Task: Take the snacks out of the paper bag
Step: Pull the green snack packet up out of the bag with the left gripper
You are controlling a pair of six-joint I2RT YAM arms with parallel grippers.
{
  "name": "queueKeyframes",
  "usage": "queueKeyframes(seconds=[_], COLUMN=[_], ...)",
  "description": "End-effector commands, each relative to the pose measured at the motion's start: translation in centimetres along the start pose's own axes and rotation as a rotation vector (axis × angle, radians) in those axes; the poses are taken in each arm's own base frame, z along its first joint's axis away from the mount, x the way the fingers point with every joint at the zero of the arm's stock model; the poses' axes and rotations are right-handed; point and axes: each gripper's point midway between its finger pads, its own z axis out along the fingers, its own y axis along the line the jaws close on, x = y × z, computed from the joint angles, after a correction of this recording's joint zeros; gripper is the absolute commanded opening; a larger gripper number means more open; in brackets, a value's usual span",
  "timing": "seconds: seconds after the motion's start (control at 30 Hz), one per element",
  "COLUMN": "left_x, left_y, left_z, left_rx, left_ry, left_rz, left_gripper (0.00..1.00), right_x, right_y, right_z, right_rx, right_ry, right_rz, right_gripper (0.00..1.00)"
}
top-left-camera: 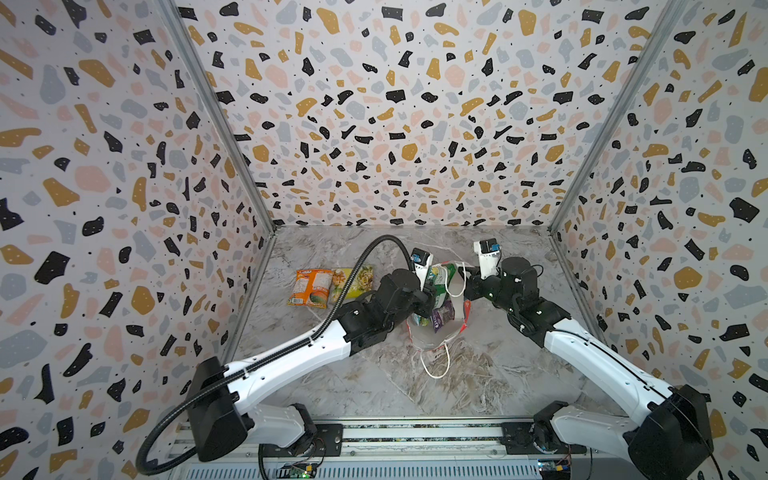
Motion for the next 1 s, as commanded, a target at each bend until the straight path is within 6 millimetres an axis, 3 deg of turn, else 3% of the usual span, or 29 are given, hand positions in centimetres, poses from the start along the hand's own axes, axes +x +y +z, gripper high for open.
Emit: queueKeyframes(seconds=[0.0,0.33,0.7,0.8,0.97], left_x=[-3.7,-7.7,-11.5,-10.6,-6.4], left_y=[0.6,4.0,10.2,12.7,15.4], left_z=[-2.5,-9.9,-14.7,-13.5,-7.7], left_rx=[0.013,0.046,-0.221,-0.334,-0.389], left_ry=[-0.086,-0.171,-0.231,-0.207,-0.131], left_rz=[0.048,0.044,0.045,0.008,-0.066], left_gripper=[0.0,0.0,0.0,0.0,0.0], right_x=[-4.0,-4.0,-4.0,-4.0,-3.9], right_y=[0.8,0.4,0.3,0.3,0.2], right_z=[-1.3,-1.2,-1.4,-1.3,-1.2], right_rx=[-0.028,-0.021,-0.016,-0.019,-0.016], right_ry=[-0.137,-0.134,-0.138,-0.136,-0.133], right_rz=[0.006,0.019,0.023,0.022,0.024], right_gripper=[0.0,0.0,0.0,0.0,0.0])
